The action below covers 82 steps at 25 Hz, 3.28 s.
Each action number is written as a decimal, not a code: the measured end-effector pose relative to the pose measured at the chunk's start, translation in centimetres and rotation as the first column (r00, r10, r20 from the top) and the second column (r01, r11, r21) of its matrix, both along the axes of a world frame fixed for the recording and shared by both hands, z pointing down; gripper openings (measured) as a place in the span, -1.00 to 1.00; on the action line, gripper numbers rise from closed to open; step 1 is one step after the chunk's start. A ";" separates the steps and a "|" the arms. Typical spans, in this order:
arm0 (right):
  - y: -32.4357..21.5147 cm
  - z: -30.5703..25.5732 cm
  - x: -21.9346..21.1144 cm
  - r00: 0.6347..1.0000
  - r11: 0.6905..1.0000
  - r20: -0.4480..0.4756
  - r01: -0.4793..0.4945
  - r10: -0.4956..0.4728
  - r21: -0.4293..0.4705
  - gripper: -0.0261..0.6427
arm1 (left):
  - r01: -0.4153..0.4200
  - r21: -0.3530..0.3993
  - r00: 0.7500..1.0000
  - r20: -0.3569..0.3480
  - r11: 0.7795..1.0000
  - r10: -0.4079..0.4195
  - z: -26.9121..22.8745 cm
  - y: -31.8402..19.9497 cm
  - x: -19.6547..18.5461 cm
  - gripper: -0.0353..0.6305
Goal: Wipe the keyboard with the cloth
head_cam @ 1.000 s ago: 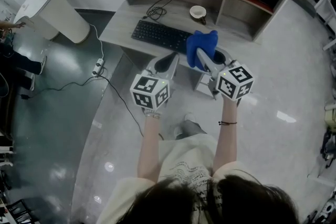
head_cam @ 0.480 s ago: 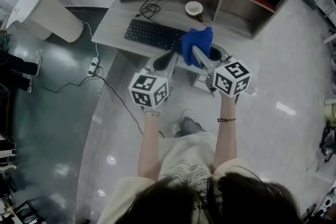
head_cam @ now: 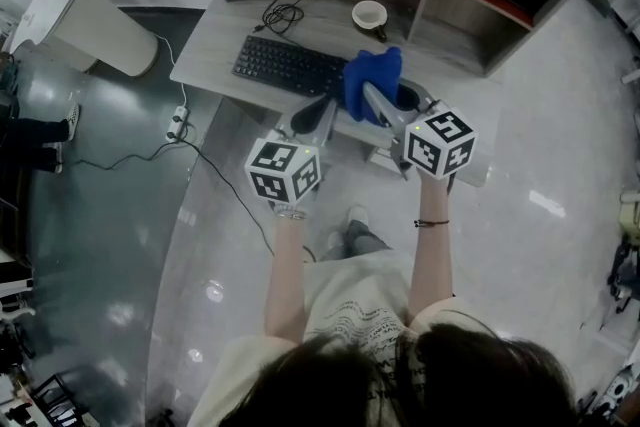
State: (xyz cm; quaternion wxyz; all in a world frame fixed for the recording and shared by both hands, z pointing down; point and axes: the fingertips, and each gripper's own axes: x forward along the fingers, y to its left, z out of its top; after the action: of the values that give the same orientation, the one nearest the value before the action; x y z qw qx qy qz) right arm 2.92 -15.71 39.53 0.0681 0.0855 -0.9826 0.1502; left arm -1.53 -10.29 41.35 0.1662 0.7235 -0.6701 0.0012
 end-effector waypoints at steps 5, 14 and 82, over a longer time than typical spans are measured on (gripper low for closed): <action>-0.9 0.9 -0.3 1.000 1.000 -0.010 0.017 -0.017 -0.014 -0.75 | 0.011 -0.016 1.000 -0.007 1.000 -0.011 0.8 -0.7 -0.2 -0.88; -2.8 2.7 0.9 0.999 0.999 -0.039 -0.021 0.019 -0.045 -0.75 | -0.022 -0.074 0.999 -0.036 0.997 0.020 2.8 -2.0 0.4 -0.88; -9.6 13.8 4.1 0.857 0.895 -0.344 -0.438 0.385 -0.089 -0.75 | -0.520 -0.258 0.841 -0.322 0.814 0.435 13.8 -10.8 3.1 -0.88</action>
State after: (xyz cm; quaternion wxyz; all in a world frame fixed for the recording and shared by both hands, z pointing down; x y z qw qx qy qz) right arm 7.02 -25.28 53.30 0.1981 0.3111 -0.9016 0.2259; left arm 1.58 -21.07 55.16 0.3635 0.8245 -0.4285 0.0667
